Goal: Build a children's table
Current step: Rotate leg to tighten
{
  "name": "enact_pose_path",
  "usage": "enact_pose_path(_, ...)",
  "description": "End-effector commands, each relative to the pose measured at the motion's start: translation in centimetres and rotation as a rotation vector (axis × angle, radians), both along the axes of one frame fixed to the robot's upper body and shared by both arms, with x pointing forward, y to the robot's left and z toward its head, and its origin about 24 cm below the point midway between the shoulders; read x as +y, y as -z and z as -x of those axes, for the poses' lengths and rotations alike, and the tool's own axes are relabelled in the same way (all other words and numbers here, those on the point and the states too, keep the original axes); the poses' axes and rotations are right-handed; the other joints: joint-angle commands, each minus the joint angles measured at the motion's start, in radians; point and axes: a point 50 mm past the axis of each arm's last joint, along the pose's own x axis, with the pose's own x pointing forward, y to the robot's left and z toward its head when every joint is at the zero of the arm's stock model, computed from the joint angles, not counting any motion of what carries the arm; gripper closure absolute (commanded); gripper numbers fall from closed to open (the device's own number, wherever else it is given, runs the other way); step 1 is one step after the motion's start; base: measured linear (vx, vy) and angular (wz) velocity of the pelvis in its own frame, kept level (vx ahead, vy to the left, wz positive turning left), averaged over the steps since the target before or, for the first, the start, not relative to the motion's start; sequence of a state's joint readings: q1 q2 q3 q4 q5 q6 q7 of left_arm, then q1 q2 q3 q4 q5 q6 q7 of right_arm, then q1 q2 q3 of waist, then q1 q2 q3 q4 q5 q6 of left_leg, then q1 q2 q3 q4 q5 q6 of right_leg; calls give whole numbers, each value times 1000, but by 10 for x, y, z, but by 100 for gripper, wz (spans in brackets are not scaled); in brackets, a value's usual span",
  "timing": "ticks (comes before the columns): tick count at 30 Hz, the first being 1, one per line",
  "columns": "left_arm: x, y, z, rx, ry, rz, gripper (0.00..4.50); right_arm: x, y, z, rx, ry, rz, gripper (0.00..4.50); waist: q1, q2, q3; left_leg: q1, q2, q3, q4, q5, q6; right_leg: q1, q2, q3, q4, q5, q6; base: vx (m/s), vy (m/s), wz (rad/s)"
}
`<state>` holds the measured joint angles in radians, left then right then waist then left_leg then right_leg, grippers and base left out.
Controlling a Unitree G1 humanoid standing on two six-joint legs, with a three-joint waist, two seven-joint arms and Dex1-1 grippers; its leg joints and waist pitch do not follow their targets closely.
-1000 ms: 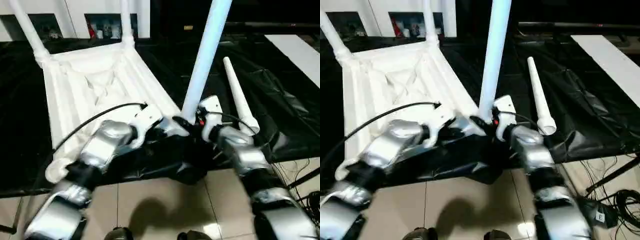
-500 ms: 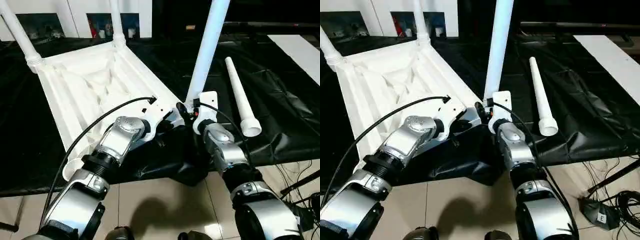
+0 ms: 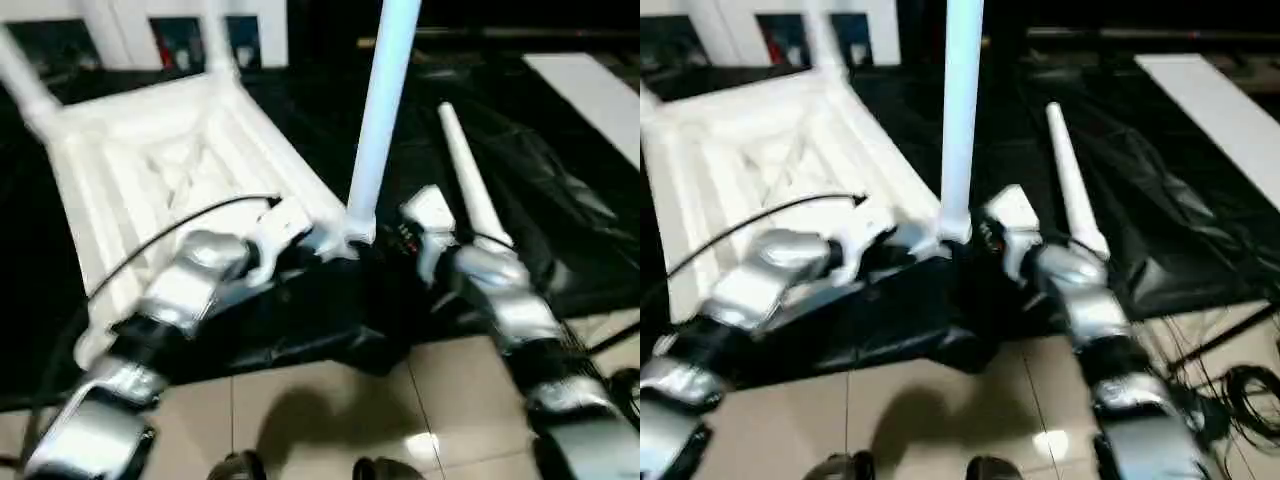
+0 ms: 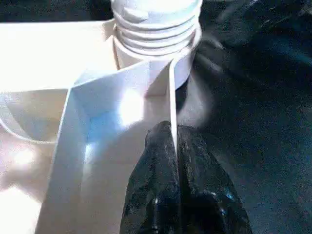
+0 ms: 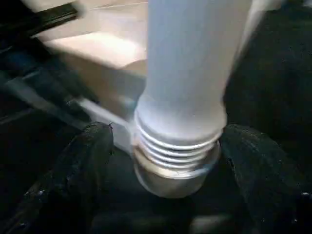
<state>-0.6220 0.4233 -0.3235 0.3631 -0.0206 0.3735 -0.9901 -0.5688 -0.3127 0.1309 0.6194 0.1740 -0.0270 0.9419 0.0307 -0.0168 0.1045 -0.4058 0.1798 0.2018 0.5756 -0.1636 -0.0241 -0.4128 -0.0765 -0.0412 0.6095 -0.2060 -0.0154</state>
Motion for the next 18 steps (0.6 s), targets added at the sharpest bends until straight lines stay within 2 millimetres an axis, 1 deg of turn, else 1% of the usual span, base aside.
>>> enact_pose_path(1,-10,9,16,89,150,-16,450,1,-5,3,-8,-73,7,65,0,2,-65,35,59,-18,-52,-67,165,50,-63,41,-48,88,-312,0,0,0)
enact_pose_path(3,-9,6,26,120,235,-2,450,3,-4,8,11,-135,18,65,5,3,-61,38,61,-18,-57,-97,132,47,-63,42,-52,22,-304,0,0,0)
enact_pose_path(4,-9,6,26,120,236,-2,450,4,-4,8,11,-137,18,65,8,4,-62,41,62,-17,-58,-106,124,46,-63,42,-52,14,-304,0,0,0)
enact_pose_path(5,-9,5,27,118,249,-1,450,5,-3,9,15,-150,22,65,8,5,-60,39,62,-18,-60,-112,114,45,-61,42,-53,3,-299,0,0,0)
enact_pose_path(10,-9,4,29,119,249,1,450,10,1,13,32,-201,48,65,12,3,-59,42,59,-16,-63,-150,78,43,-64,45,-59,-44,-282,0,0,0)
enact_pose_path(11,-9,4,29,119,249,1,450,10,1,13,32,-201,48,65,12,1,-58,41,59,-16,-64,-152,74,43,-64,45,-59,-53,-275,0,0,0)
enact_pose_path(12,-8,5,28,114,239,-5,450,11,3,14,34,-215,69,81,12,1,-58,40,58,-16,-64,-151,70,45,-65,46,-60,-59,-271,0,0,0)
enact_pose_path(13,-8,5,27,113,234,-7,450,11,4,14,35,-217,75,81,12,1,-58,40,58,-16,-64,-149,69,44,-65,46,-60,-60,-269,0,0,0)
enact_pose_path(14,-7,5,27,113,230,-8,450,11,5,15,38,-219,76,92,11,0,-59,39,56,-16,-62,-141,71,45,-65,46,-59,-49,-267,0,0,0)
enact_pose_path(15,-7,4,27,113,229,-7,450,11,5,15,40,-219,74,92,12,0,-59,38,56,-16,-62,-137,72,46,-65,46,-58,-44,-267,0,0,0)
enact_pose_path(18,-7,4,27,113,227,-7,450,11,5,15,40,-214,68,123,12,1,-60,38,55,-16,-60,-120,84,47,-65,46,-56,-16,-272,0,0,0)
